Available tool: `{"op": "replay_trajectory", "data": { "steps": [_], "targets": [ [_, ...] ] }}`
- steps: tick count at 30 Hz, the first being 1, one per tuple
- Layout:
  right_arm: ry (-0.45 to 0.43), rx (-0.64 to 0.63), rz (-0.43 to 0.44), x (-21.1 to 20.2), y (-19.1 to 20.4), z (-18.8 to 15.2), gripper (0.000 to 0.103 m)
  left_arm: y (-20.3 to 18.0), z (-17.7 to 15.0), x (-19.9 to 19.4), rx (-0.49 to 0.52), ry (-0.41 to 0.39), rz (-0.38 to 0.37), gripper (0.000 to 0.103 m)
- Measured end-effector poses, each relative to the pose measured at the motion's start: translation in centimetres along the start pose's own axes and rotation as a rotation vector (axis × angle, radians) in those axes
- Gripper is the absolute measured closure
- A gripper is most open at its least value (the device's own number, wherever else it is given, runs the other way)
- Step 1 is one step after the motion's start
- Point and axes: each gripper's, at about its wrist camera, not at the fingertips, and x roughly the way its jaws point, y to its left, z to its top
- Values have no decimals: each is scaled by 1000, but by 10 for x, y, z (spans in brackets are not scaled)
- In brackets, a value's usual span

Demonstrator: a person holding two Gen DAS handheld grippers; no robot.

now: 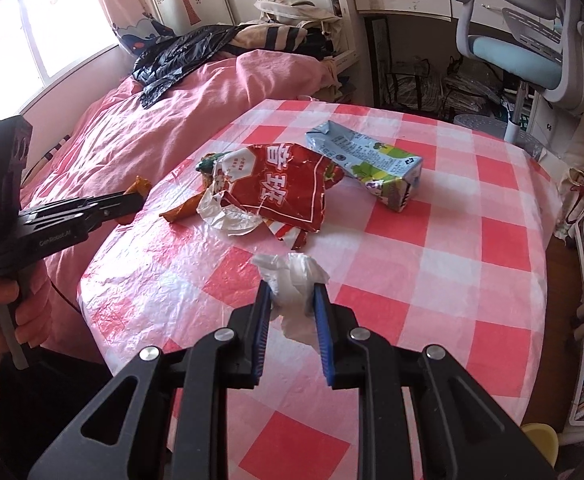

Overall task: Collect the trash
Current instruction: 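Lift the tissue and the orange snack stick off the table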

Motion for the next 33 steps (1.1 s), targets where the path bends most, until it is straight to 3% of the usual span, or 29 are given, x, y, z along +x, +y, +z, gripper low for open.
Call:
{"op": "replay_trajectory", "data": {
  "steps": [19,33],
  "targets": [
    [-12,-37,7,0,2,0,78,-19,1,0,86,-22,10,87],
    [21,-54,-16,11,7,-2,78,-25,4,-5,91,-41,-19,87]
  ]
}}
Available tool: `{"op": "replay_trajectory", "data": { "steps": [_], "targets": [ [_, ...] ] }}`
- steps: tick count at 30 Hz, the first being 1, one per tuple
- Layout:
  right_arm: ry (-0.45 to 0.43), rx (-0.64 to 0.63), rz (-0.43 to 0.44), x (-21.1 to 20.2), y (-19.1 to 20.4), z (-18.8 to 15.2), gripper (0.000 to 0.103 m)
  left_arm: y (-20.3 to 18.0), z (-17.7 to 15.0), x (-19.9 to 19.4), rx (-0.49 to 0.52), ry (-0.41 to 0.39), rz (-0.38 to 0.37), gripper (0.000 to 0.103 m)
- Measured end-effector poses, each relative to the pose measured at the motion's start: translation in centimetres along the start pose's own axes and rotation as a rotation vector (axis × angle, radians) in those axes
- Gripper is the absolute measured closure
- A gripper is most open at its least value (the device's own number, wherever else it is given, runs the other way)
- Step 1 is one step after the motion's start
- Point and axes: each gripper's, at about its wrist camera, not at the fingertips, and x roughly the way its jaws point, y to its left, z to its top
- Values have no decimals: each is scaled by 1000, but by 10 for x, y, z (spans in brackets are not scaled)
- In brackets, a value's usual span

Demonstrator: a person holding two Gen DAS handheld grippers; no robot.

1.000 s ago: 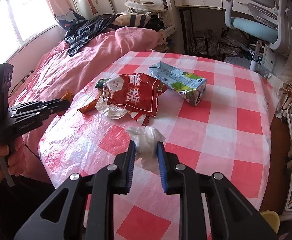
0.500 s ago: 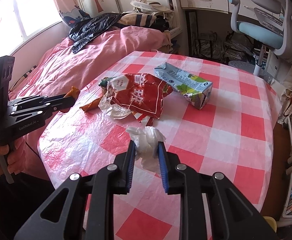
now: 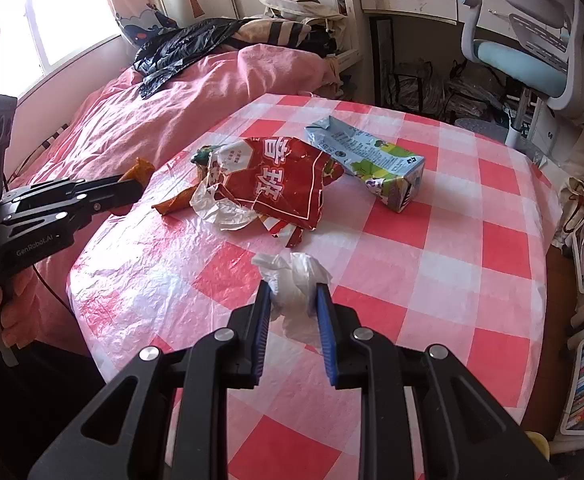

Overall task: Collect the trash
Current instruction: 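Lift the tissue and the orange snack stick off the table, then carry both items to the yellow bin and open both grippers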

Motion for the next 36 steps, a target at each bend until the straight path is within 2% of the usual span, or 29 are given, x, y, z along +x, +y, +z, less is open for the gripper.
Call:
{"op": "replay_trajectory", "data": {
  "steps": [36],
  "targets": [
    [7,-27,2,5,7,0,78,-9,1,0,13,-5,-18,87]
  ]
}}
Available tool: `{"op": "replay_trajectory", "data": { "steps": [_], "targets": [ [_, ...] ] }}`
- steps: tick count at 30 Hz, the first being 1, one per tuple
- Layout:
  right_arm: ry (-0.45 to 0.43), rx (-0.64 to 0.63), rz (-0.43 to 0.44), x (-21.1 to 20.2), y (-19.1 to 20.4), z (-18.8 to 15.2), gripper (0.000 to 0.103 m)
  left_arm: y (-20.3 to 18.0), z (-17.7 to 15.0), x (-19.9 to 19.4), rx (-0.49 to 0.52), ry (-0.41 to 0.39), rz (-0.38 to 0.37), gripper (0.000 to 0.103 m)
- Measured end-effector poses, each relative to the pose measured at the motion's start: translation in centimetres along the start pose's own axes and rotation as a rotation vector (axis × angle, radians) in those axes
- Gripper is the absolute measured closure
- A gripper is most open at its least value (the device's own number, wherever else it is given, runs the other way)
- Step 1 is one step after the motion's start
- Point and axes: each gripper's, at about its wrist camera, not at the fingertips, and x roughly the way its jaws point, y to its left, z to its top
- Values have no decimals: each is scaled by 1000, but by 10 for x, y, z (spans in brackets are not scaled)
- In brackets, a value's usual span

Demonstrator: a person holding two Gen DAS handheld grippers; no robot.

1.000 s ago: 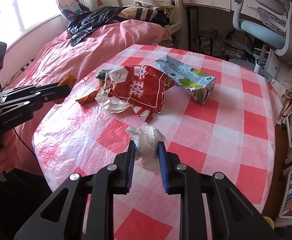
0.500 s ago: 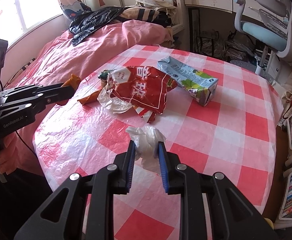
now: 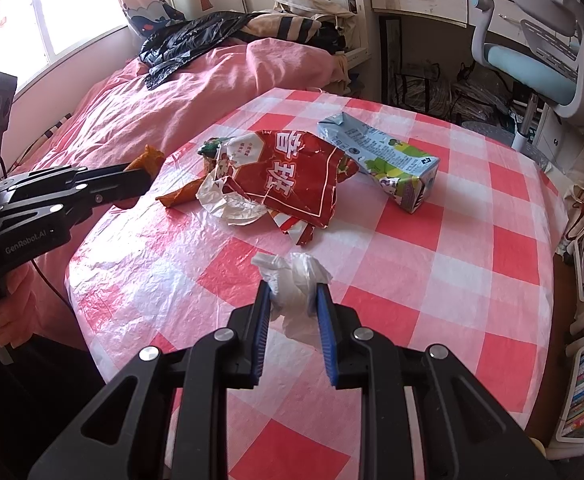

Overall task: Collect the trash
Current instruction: 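Carry both items to the yellow bin and open both grippers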

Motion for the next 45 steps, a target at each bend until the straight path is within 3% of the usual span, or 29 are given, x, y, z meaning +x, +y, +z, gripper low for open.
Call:
{"op": "replay_trajectory", "data": {
  "steps": [15,20,24,28,34,39,43,44,45],
  "targets": [
    [-12,4,7,-1,0,0,78,-2,0,0,-8,-1,-8,87],
    [-41,18,6,-19,-7,3,78,-12,6,-5,-35,-13,-76,87],
    [-89,20,-11,-57,-21,-1,78,-36,7,-18,-8,-33,-161,87],
    [-124,41,-64,-99,-51,-28,78,-79,6,-27,63,-50,-262,87],
    [-105,164,-169,-141,-123,-110,78,-167,6,-17,134,-4,-418,87],
    [-80,316,-221,-151,-180,-175,78,-264,-6,8,252,67,-511,87],
    [-49,387,-251,-142,-207,-208,77,-341,-17,39,308,140,-568,87],
    [-43,409,-262,-139,-215,-216,68,-359,-21,48,323,165,-583,87],
    [-35,433,-271,-138,-221,-223,53,-378,-25,57,342,194,-596,87]
  ]
}}
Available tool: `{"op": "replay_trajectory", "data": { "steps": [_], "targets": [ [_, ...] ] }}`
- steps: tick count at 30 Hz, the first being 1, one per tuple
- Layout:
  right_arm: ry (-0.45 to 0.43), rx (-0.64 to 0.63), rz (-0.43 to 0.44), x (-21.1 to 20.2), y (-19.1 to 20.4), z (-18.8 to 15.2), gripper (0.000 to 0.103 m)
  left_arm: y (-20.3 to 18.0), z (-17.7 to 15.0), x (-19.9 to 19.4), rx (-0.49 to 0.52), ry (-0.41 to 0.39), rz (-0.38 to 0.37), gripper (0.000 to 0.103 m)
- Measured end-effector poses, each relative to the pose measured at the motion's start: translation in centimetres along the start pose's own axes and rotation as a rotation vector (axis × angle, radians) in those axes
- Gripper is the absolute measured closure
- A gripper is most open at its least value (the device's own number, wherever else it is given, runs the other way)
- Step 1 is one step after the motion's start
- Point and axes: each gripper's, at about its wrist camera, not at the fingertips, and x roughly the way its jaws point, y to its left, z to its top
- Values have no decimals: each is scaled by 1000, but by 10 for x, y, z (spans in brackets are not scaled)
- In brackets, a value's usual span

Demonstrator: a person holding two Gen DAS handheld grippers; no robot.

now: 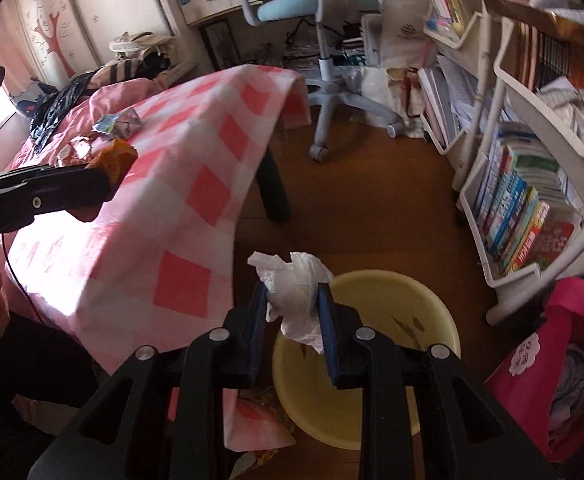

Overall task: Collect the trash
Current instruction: 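Carry both items to the yellow bin and open both grippers, then return both grippers open to the table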

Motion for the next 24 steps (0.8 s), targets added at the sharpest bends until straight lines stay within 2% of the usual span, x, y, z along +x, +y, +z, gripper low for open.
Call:
{"op": "replay_trajectory", "data": {
  "steps": [1,2,4,6,8,11,15,18,22,24],
  "targets": [
    [11,26,-9,3,-9,-4,47,-9,2,14,11,26,-3,87],
    [16,40,-24,4,-15,-8,46,-16,4,26,23,47,0,84],
    [18,72,-53,-1,-26,-15,46,-31,6,37,46,69,19,72],
    [-1,105,-73,-11,-32,-16,45,-40,5,33,69,40,59,52],
    [-35,123,-82,-22,-31,-15,43,-43,2,20,89,-3,130,41],
    [-106,105,-71,-40,-12,0,36,-32,-3,-7,89,-49,226,35],
    [-213,49,-8,-59,36,31,25,3,-18,-64,30,-127,353,18],
    [-285,-1,64,-68,91,62,18,40,-31,-109,-19,-171,439,11],
    [-344,-30,184,-64,158,92,14,100,-49,-165,-95,-208,553,8],
    [-367,-8,234,-55,180,93,14,134,-64,-190,-165,-229,612,8]
  ]
}}
